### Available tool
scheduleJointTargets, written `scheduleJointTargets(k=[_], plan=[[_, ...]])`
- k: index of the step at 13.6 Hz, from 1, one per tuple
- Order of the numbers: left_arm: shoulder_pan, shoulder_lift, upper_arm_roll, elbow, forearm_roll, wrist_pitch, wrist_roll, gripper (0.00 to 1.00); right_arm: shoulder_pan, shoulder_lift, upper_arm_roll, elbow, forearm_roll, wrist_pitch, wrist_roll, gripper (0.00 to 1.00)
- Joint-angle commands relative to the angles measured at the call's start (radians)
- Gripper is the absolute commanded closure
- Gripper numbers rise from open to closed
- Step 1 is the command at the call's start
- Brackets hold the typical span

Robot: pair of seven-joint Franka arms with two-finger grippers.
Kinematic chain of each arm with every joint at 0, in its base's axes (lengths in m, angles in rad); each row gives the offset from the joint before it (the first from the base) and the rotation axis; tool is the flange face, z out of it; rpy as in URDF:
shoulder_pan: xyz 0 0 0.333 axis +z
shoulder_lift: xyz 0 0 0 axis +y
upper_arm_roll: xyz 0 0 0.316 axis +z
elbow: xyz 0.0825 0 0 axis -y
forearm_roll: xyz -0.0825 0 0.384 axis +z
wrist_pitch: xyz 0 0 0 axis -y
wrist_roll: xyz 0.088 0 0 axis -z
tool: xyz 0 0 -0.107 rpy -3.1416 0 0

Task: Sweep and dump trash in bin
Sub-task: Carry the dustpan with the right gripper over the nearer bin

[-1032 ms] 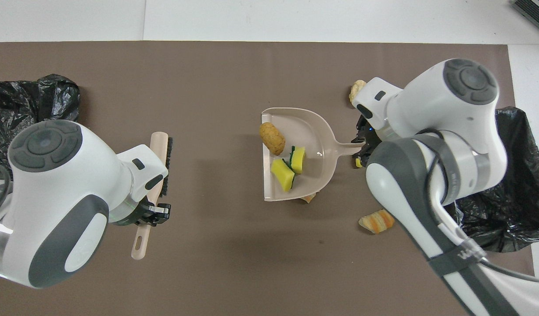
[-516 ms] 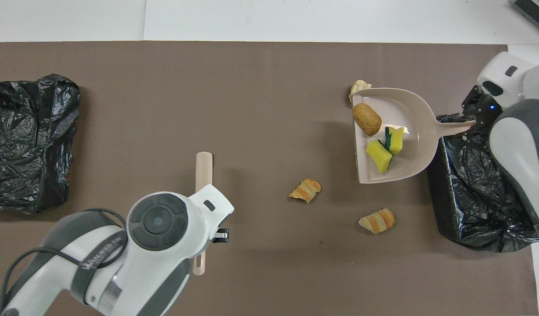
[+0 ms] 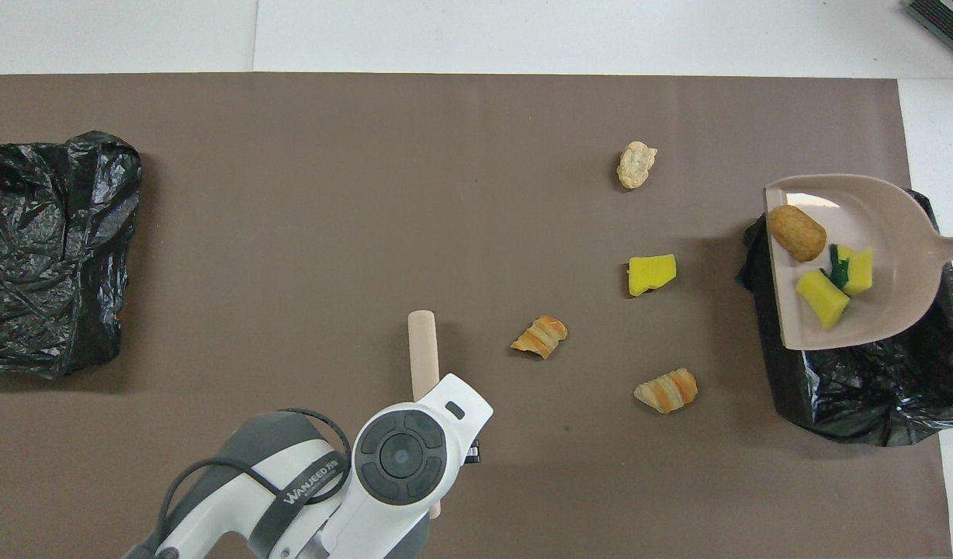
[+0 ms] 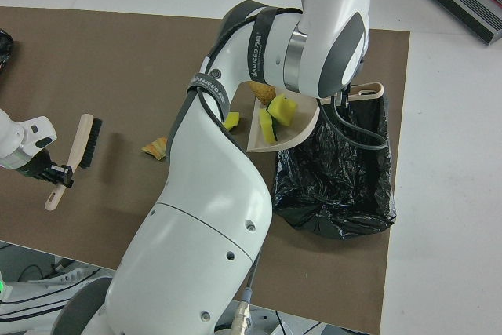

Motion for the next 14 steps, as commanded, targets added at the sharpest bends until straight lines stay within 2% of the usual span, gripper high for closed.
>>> scheduleJointTargets(k=[1,3,5,8,12,13,14], plan=[[-0.06,-0.011,0.017,-0.051,-0.013,0.054,-0.04,1.0,-0.016,-0.042,0.018,-0.034,-0.166,-0.021,0.004,1.0],[-0.066,-0.011,0.017,-0.056,-0.033,0.054,-0.061,1.0,-0.016,-0.099,0.016,-0.134,-0.246,0.014,0.044,1.0],[-0.072,-0.008,0.018,-0.074,-0.033,0.075,-0.058,1.0,-0.016,-0.154,0.016,-0.237,-0.312,0.112,0.121,1.0],[-0.072,0.023,0.018,-0.076,-0.033,0.112,-0.032,1.0,-0.012,-0.153,0.016,-0.23,-0.403,0.108,0.165,1.0],[-0.071,0.024,0.02,-0.076,-0.033,0.122,-0.003,1.0,-0.009,-0.165,0.016,-0.191,-0.498,0.084,0.227,1.0],[-0.066,0.024,0.02,-0.076,-0.033,0.122,-0.003,0.73,-0.006,-0.177,0.016,-0.193,-0.501,0.069,0.231,1.0],[-0.062,0.027,0.02,-0.076,-0.033,0.122,-0.004,0.39,-0.004,-0.188,0.016,-0.191,-0.509,0.068,0.24,1.0]])
